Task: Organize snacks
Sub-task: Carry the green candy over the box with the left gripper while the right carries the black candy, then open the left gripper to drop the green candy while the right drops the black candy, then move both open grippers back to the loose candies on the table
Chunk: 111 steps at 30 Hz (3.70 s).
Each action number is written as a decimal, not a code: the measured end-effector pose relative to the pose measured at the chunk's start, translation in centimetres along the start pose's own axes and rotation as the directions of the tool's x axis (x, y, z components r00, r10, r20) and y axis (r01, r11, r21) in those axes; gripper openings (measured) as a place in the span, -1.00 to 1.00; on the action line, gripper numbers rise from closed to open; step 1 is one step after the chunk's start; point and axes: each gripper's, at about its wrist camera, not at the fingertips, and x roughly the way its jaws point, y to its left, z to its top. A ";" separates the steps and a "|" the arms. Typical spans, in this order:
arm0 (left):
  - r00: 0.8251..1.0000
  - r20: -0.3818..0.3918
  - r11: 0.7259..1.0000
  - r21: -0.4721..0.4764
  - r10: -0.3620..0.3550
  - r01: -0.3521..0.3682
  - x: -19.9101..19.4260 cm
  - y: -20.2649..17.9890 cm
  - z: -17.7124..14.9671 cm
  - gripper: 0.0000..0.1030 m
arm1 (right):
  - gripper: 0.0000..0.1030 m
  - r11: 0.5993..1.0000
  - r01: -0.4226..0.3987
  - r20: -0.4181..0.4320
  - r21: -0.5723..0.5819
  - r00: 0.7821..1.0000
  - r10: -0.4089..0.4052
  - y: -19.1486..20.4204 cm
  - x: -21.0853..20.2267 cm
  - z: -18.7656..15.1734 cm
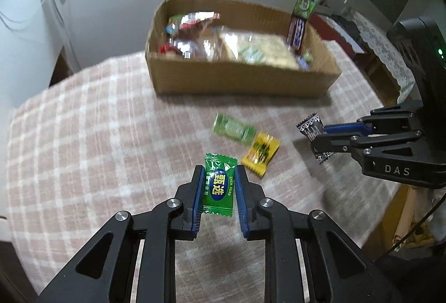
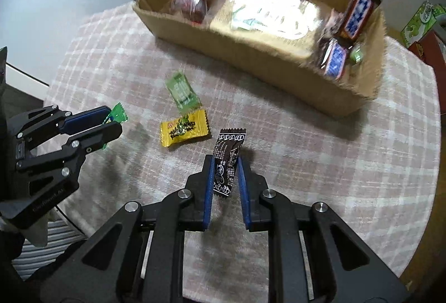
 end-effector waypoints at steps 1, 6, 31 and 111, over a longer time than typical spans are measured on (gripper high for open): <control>1.000 0.009 1.000 0.004 -0.001 0.001 -0.4 0.0 0.4 -0.62 | -0.67 1.000 -0.006 0.014 0.005 1.000 0.006 -0.3 -0.6 0.2; 0.998 0.060 1.000 -0.001 -0.001 0.001 -1.7 -0.1 2.9 -0.62 | -0.67 1.000 -0.011 0.083 0.024 0.997 0.009 -1.6 -4.5 1.1; 0.980 0.196 0.999 -0.008 -0.038 0.040 -2.6 -0.1 12.0 -0.62 | -0.67 0.998 0.026 0.234 0.057 0.971 -0.039 -4.1 -9.2 8.6; 0.997 -0.065 0.987 -0.159 -0.031 0.021 3.3 3.0 2.5 -0.33 | 0.36 0.973 -0.071 0.165 0.220 0.986 0.034 -4.7 -5.7 -2.0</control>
